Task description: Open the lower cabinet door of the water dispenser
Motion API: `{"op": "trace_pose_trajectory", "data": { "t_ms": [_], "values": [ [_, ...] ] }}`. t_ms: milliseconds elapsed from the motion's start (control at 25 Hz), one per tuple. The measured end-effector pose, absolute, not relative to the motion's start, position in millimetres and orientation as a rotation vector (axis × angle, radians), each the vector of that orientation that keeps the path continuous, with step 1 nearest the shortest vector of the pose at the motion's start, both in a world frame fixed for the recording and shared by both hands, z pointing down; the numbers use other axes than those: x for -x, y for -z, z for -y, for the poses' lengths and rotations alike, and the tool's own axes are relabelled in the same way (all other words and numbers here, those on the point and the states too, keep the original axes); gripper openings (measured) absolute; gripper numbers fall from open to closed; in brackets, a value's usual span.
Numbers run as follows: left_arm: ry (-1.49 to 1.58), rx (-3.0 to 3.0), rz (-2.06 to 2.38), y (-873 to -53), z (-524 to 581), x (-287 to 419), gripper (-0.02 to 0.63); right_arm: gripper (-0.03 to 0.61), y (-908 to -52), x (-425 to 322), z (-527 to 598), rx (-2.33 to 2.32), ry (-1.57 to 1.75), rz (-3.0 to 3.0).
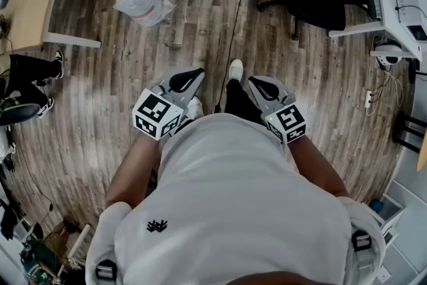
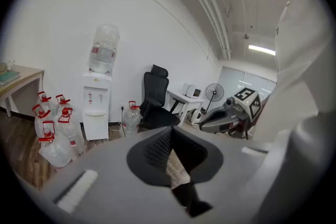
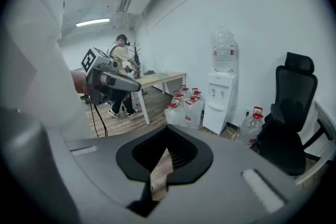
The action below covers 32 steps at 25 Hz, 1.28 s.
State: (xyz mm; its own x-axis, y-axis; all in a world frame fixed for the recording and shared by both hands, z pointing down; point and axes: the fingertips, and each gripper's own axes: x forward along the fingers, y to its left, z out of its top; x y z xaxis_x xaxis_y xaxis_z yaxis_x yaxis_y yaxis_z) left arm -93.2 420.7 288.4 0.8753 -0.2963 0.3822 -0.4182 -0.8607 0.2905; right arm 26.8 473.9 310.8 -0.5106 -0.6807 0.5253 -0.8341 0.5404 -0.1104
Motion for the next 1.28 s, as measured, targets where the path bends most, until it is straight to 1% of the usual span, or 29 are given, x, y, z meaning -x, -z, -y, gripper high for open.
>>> {"op": "trace_pose_trajectory", "data": {
  "t_ms": [160,480,640,960,1280],
  "values": [
    [-0.51,-2.671,0.542,-293.9,-382.4,58.0,0.055,0.0,-314.0,-60.7,-428.7,-1.224,-0.491,2.384],
    [-0.611,-2.682,0.548,-295.9,-309.2,-43.0,0.057,0.001,-323.2,-155.0,-340.0,-1.193,-0.492,2.428],
    [-0.661,-2.679,0.574,-298.8,-279.5,-74.0,0.058,0.003,-335.1,-181.3,-306.5,-1.161,-0.507,2.465],
    [-0.694,-2.634,0.575,-311.9,-214.8,-81.3,0.058,0.021,-364.7,-181.2,-234.4,-1.109,-0.567,2.45],
    [-0.628,-2.679,0.419,-317.9,-111.9,-59.8,0.058,0.021,-377.2,-162.7,-141.0,-1.23,-0.593,2.306]
  ]
}}
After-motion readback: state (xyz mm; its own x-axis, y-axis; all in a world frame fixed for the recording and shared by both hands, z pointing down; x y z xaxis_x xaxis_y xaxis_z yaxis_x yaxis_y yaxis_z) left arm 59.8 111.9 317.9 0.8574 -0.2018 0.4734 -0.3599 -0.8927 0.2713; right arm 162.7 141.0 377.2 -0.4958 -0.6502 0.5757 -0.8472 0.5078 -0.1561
